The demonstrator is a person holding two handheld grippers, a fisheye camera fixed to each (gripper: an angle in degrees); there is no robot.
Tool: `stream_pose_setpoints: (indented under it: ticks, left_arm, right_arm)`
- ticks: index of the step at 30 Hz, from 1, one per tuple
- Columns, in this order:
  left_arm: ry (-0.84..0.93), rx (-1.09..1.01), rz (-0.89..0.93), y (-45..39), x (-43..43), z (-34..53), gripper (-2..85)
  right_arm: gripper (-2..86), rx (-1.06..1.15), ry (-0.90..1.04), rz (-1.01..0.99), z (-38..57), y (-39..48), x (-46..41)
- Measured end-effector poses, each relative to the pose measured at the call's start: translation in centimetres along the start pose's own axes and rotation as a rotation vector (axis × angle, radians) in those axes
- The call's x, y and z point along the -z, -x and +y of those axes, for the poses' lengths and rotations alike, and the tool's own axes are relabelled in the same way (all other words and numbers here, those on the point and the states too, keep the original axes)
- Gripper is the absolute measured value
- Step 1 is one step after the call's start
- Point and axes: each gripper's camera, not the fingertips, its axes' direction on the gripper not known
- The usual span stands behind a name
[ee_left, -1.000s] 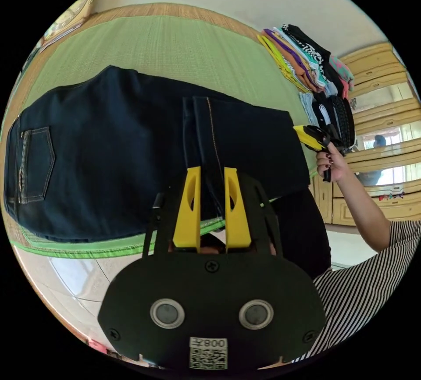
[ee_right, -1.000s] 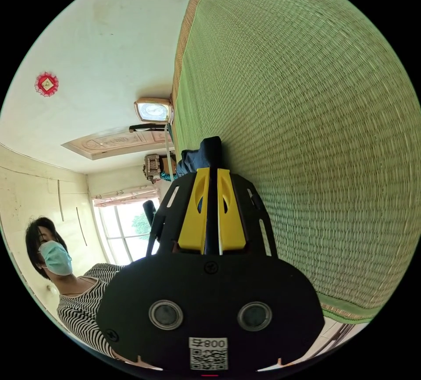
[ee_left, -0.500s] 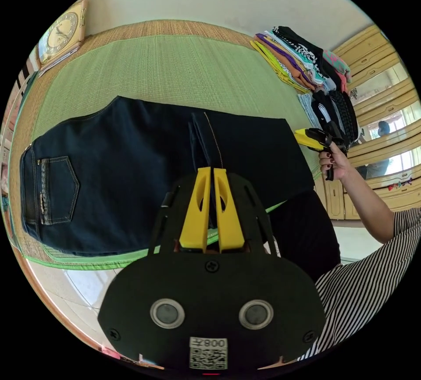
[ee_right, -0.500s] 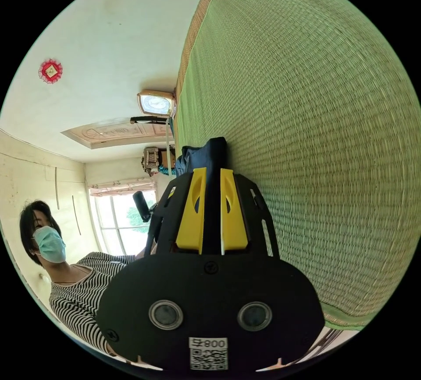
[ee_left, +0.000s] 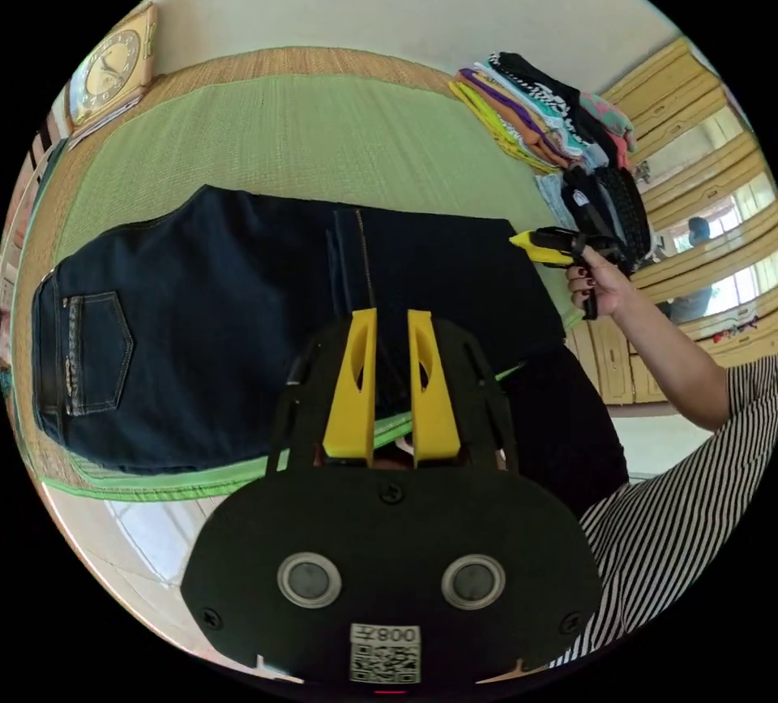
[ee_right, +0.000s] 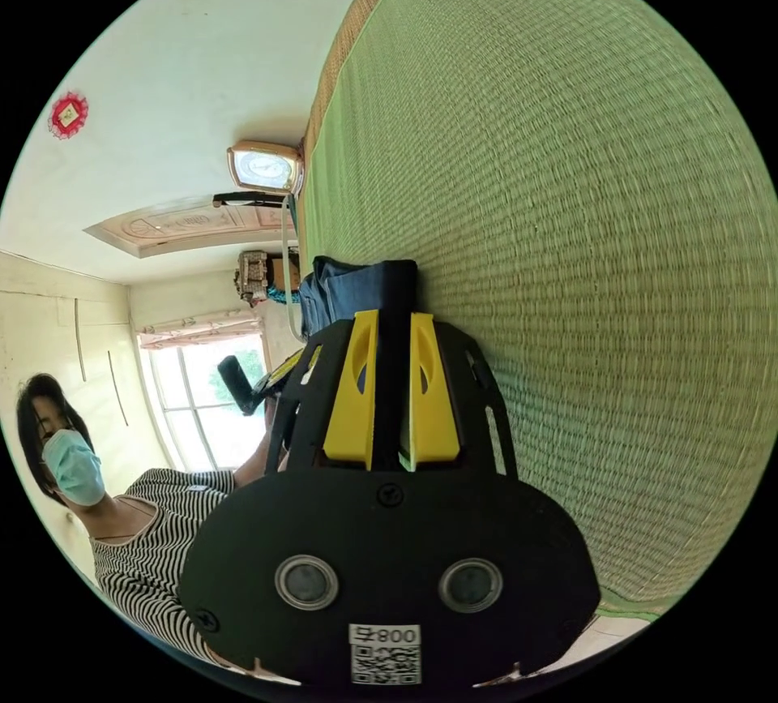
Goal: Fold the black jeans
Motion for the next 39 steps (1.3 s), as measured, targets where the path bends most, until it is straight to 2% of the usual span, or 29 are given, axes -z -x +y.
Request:
stream_pose_setpoints:
  ticks: [5, 11, 20, 27, 33, 39]
  left_arm:
    - [0.036, -0.268, 0.200, -8.4, -2.4, -0.2, 13.2]
    - [0.118, -0.509, 0.085, -16.0, -5.7, 0.3, 17.2]
    - [0.150, -0.459, -0.076, -17.9, -8.3, 0.7, 13.2]
    - [0.133, -0.415, 0.006, -15.6, -8.2, 1.4, 6.6]
    - [0.122, -0.407, 0.055, -13.2, -8.0, 2.2, 5.7]
    - [0.112, -0.429, 0.060, -10.9, -8.2, 3.7, 5.5]
  right_arm:
    - [6.7, -0.009, -0.013, -0.028, 0.1, 1.4, 0.5]
    - [6.4, -0.007, -0.004, 0.013, 0.0, 4.5, 1.1]
    - [6.6, 0.005, -0.020, 0.051, 0.4, 9.3, 1.5]
    - [7.3, 0.035, -0.037, 0.144, 0.5, 12.9, 2.9]
    - [9.0, -0.002, -0.146, 0.072, 1.2, 13.9, 5.7]
    - [8.4, -0.002, -0.047, 0.067, -0.4, 16.9, 4.0]
